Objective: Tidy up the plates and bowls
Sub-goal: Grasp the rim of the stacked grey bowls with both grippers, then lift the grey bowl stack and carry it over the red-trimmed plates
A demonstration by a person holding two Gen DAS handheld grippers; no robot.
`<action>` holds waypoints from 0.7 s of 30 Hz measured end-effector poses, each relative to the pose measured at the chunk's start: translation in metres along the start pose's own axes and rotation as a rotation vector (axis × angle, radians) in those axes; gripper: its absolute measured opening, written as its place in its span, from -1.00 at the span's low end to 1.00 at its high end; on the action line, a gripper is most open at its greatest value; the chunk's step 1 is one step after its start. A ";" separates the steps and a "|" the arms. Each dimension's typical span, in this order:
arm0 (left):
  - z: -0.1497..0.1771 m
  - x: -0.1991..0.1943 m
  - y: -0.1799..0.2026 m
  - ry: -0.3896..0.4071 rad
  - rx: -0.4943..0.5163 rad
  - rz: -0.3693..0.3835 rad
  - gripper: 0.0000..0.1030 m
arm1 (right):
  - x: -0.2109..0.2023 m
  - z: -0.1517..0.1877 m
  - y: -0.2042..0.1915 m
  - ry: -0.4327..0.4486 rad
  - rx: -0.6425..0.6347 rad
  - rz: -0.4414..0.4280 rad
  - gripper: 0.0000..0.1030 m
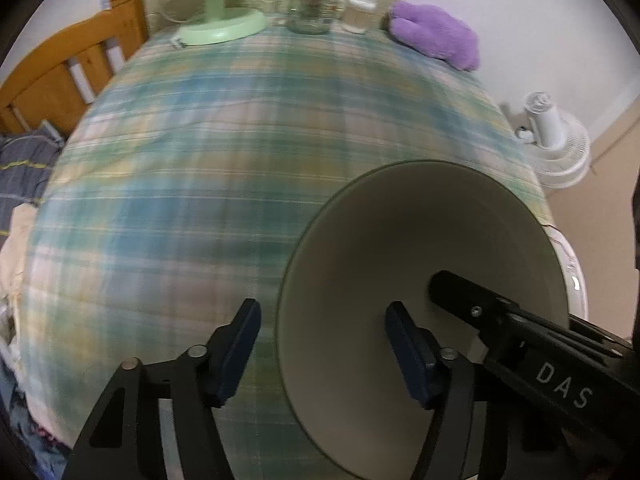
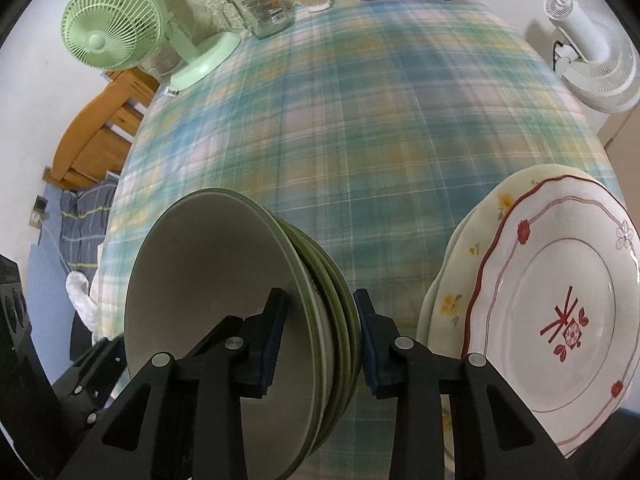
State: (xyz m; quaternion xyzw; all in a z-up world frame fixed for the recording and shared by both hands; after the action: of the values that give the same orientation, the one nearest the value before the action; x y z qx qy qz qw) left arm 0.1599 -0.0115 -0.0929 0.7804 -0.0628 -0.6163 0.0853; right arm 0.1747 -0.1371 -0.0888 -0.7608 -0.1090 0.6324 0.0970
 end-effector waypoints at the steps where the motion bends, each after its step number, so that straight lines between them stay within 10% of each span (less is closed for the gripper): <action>1: 0.000 0.001 -0.001 -0.006 0.004 0.019 0.23 | 0.000 0.000 0.000 0.003 0.010 0.000 -0.28; 21: -0.003 0.005 -0.005 -0.036 0.085 0.195 -0.05 | -0.001 0.005 -0.007 0.037 0.083 0.081 -0.20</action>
State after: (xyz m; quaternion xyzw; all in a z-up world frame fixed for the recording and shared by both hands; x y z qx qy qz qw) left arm 0.1635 -0.0079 -0.0984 0.7624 -0.1661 -0.6157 0.1105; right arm 0.1689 -0.1304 -0.0865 -0.7714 -0.0498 0.6257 0.1048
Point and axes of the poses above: each gripper's, at about its wrist camera, not at the fingertips, and x roughly the way its jaws point, y to its right, z to its underside, the point moved 3 cm from there along x, roughly the way its jaws point, and after that the axes turned 7 degrees about -y, right-handed, at the moved point
